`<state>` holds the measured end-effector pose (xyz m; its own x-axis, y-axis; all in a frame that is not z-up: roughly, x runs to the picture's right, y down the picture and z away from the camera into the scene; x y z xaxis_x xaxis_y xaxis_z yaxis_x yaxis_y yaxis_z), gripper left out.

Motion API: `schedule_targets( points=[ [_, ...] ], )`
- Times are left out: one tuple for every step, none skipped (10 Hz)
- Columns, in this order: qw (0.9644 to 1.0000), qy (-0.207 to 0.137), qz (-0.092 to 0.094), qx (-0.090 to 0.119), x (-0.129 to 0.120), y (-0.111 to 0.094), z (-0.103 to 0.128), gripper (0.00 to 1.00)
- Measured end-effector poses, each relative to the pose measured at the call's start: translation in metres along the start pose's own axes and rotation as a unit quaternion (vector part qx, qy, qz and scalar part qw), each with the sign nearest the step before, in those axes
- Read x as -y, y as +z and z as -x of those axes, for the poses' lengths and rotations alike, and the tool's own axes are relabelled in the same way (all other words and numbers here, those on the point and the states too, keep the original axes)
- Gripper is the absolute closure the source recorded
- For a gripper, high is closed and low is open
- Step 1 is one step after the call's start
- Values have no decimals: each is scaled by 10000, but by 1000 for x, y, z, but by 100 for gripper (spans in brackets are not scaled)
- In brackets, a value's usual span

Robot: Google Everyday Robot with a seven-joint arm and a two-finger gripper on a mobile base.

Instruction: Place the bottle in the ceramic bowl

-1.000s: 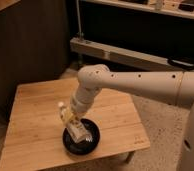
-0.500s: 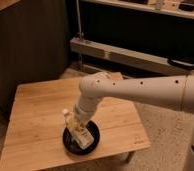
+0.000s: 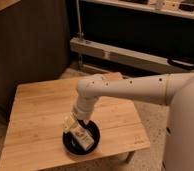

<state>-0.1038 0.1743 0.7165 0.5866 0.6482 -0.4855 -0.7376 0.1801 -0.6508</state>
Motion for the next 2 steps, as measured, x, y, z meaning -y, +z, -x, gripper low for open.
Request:
schedule_targets(
  points=[
    [10000, -2, 14, -6, 1, -1, 0, 20],
    [10000, 8, 8, -26, 2, -1, -2, 20]
  ],
)
